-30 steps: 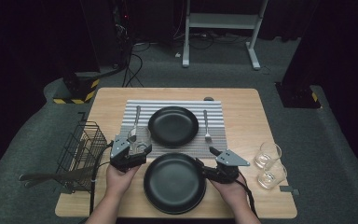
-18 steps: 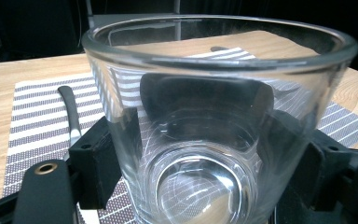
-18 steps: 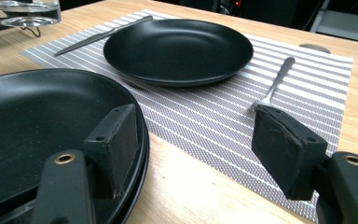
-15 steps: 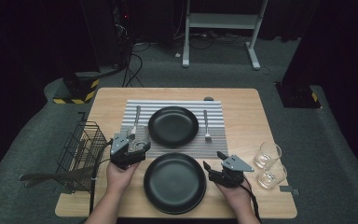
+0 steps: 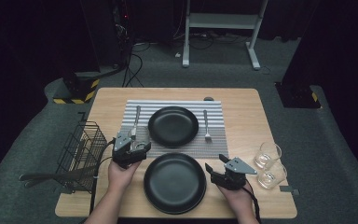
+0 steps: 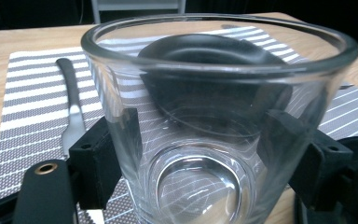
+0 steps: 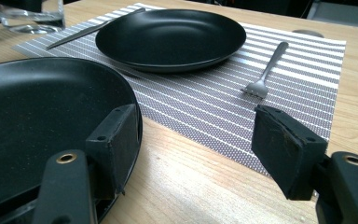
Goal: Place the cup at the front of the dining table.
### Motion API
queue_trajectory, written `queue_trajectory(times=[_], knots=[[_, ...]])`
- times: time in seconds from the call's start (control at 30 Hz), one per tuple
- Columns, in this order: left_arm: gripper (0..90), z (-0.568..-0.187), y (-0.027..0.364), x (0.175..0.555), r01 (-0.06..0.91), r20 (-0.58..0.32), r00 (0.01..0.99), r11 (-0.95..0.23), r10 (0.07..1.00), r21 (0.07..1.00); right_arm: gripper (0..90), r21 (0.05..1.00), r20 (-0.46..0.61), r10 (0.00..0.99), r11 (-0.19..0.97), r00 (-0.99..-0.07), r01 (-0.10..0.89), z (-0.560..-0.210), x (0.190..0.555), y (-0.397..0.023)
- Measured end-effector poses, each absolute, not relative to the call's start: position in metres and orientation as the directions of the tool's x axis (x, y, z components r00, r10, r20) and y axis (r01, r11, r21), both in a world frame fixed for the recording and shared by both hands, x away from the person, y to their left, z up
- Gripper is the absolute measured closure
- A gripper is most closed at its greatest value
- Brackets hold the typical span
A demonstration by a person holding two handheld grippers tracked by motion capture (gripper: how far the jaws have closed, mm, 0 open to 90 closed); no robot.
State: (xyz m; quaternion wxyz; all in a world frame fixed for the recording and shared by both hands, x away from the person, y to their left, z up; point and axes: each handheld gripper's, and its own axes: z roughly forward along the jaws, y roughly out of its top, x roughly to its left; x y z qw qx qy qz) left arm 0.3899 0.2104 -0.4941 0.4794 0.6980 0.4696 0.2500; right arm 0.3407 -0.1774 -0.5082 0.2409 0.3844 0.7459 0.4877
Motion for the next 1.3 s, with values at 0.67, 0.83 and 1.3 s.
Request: queue_trajectory(times=[0.67,0.83,1.3], knots=[[22.6,-0.515,0.204,0.414,0.490,-0.114,0.399,-0.107,0.910,0.865,32.1,0.913,0.039,0.807,0.210,-0.589,0.349,-0.512,0.340,-0.178],[22.6,-0.518,0.202,0.414,0.495,-0.100,0.402,-0.124,0.910,0.860,32.3,0.914,0.040,0.808,0.208,-0.587,0.349,-0.512,0.340,-0.179],[22.5,-0.520,0.201,0.409,0.527,-0.073,0.400,-0.163,0.914,0.834,32.9,0.915,0.063,0.807,0.188,-0.588,0.356,-0.512,0.339,-0.179]])
